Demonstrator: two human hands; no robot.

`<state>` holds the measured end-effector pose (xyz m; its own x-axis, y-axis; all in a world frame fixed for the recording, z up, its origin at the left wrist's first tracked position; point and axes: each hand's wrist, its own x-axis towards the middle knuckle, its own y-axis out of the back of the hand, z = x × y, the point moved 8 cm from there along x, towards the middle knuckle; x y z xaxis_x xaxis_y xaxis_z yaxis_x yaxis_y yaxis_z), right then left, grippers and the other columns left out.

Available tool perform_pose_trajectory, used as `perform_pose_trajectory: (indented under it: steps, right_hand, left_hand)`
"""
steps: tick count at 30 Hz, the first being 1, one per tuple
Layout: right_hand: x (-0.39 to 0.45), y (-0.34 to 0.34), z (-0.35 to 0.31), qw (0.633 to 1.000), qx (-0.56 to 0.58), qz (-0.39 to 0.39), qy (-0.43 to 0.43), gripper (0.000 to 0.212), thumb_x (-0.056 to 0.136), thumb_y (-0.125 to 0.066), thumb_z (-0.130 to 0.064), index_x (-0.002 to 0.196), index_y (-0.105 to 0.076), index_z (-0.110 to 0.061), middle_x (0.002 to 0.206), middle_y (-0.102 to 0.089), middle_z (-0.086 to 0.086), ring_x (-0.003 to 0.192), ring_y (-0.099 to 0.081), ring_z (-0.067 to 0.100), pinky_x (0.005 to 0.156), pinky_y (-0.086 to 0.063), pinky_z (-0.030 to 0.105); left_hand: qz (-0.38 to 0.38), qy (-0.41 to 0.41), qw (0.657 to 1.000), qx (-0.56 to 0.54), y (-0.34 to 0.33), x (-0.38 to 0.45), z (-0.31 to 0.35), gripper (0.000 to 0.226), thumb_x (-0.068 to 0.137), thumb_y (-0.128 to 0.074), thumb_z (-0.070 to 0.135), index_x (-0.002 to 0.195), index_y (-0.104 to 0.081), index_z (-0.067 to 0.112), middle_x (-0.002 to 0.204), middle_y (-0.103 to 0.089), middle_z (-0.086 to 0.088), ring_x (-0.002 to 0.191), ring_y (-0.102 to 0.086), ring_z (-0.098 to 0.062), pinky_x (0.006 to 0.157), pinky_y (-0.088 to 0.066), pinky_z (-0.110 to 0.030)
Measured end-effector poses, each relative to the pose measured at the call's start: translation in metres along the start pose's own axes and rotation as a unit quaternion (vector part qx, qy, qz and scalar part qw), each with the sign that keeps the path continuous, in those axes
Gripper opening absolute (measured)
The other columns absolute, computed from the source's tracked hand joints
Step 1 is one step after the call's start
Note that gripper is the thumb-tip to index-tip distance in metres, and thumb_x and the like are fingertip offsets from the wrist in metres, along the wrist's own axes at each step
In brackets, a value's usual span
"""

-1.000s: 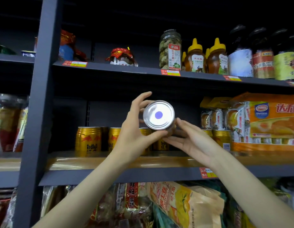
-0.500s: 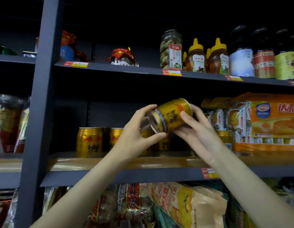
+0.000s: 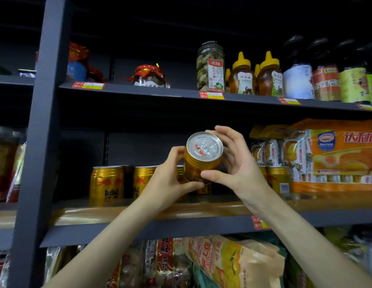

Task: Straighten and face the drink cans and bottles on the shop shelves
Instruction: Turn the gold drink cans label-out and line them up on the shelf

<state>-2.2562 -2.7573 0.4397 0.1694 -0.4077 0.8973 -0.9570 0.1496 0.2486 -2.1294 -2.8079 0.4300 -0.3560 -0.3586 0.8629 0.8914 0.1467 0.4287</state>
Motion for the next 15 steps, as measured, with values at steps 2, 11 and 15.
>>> perform_pose_trajectory:
  steps: [2,11,15]
  right_hand:
    - [0.0011,-0.0011,-0.0019,1.000,-0.021,-0.008,0.007,0.079,0.068,-0.077,-0.012,0.130,-0.036,-0.037,0.134,-0.051,-0.015,0.127,-0.047,0.004,0.102,-0.042,0.022]
    - [0.0066,-0.0038,0.0007,0.997,-0.062,-0.034,0.017,0.075,0.068,-0.079,-0.013,0.128,-0.040,-0.035,0.132,-0.052,-0.018,0.126,-0.046,0.003,0.102,-0.041,0.021]
    - [0.0097,-0.0001,0.0024,0.997,-0.076,-0.016,0.012,0.073,0.070,-0.080,-0.006,0.123,-0.040,-0.037,0.127,-0.052,-0.019,0.121,-0.048,-0.003,0.098,-0.043,0.015]
  left_hand:
    - [0.001,-0.001,1.000,0.005,-0.0002,0.0001,-0.0001,0.074,0.070,-0.079,0.025,0.131,-0.036,0.020,0.125,-0.052,0.016,0.120,-0.045,0.004,0.100,-0.037,-0.011]
    - [-0.003,-0.008,0.998,0.063,-0.0003,0.0017,-0.0064,0.072,0.071,-0.078,0.032,0.129,-0.035,0.030,0.130,-0.051,0.010,0.123,-0.045,-0.004,0.104,-0.040,-0.028]
    - [-0.009,-0.014,0.991,0.136,0.0011,0.0085,-0.0077,0.075,0.074,-0.073,0.039,0.136,-0.034,0.026,0.139,-0.046,0.009,0.132,-0.036,-0.008,0.117,-0.019,-0.040]
